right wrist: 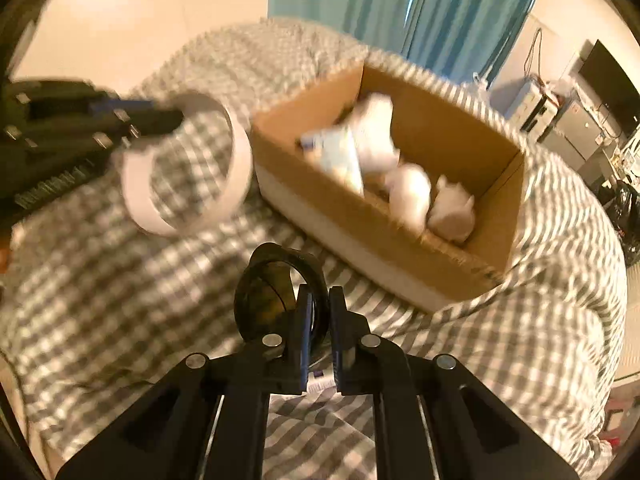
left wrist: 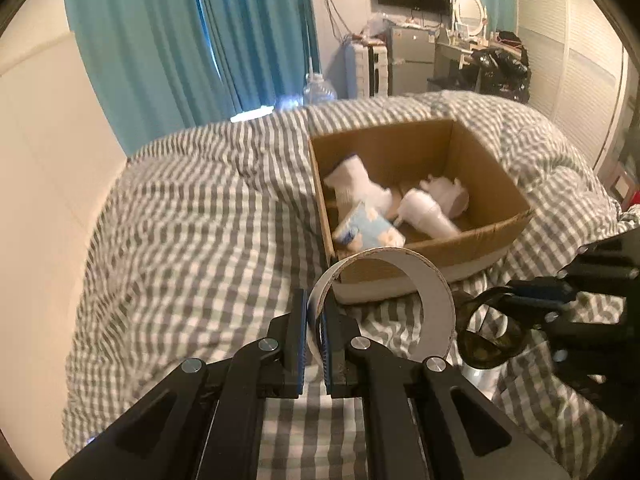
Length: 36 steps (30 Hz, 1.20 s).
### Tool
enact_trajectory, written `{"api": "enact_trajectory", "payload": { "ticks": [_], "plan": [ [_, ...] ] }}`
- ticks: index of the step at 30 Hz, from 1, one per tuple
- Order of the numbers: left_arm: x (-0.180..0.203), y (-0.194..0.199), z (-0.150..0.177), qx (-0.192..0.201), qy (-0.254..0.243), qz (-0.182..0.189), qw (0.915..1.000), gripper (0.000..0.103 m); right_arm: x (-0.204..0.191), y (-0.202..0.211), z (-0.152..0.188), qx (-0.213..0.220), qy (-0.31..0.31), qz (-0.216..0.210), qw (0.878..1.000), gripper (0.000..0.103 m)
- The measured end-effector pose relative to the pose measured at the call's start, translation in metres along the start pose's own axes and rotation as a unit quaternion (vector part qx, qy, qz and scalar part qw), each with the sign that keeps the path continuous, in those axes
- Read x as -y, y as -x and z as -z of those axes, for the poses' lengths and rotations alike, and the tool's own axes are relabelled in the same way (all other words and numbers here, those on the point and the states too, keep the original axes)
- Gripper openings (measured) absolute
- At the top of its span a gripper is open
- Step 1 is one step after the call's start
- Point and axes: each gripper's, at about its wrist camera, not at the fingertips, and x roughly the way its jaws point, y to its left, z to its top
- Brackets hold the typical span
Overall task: Organize objects
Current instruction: 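Carry the tape roll with the left tool into the box while the right tool drops the black item there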
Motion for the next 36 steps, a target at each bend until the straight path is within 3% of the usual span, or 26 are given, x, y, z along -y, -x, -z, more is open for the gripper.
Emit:
{"api": "enact_trajectory", "payload": {
  "ticks": [9,17,28,36],
  "plan": [
    [0.005,0.015,-0.074,0.051,-0.014,-0.008,0.9986,0.006,0.045,0.056,-0.060,0.077,-0.026,0.067,0.994,0.008],
    [0.022,-0.039,-0.130,0.039,-0.039,0.007,0.9985,0.006,0.091,0.021,-0.102,0.067,-0.054,0.085,0.993,0.008],
    [0.037,-0.158,-0.124,-0.047,-0.072,0.013,0.9962,0.006,0.124,-0.088,-0.107,-0.001,-0.052,0.051,0.997,0.008],
    [0.044,-0.180,-0.119,-0.057,-0.078,0.027,0.9949,0.011,0.131,-0.096,-0.101,0.010,-0.069,0.021,0.997,0.012]
  ]
}}
